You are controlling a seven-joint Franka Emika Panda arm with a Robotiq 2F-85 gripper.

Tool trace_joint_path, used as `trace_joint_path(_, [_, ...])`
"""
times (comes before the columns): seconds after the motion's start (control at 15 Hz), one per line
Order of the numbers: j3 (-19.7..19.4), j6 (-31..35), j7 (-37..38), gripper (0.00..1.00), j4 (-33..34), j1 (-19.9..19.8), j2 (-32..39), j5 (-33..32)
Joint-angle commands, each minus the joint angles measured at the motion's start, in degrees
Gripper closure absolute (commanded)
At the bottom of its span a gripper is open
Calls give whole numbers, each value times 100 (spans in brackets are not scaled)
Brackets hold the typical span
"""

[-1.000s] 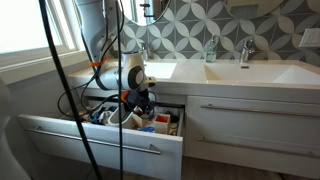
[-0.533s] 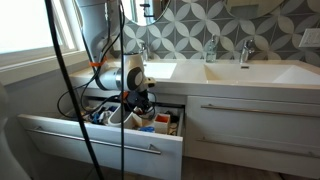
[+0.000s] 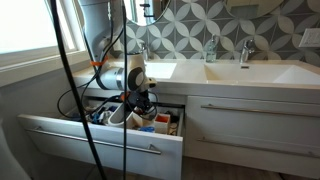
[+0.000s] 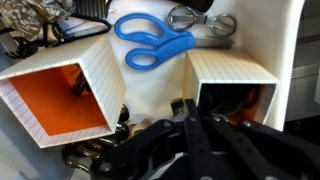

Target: Pick up the orange square cup on the left in the right side part of the opened drawer and put it between the two sinks

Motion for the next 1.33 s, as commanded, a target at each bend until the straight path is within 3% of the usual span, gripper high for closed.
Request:
trace_joint_path(0.0, [-90, -414, -128, 96, -624, 9, -811, 154])
trace_joint_path(0.53, [-575, -1730, 152, 97, -1713, -42, -2813, -189])
trace_joint_path(0.8, [-818, -2437, 941, 96, -1930, -403, -3910, -640])
trace_joint_path(0.93, [-749, -2606, 1408, 98, -1923, -755, -4318, -1056])
trace_joint_path(1.0, [-597, -2371, 944, 96, -1700, -734, -3727, -709])
trace_joint_path(1.27, [-565, -2568, 1095, 96, -1820, -975, -4221, -835])
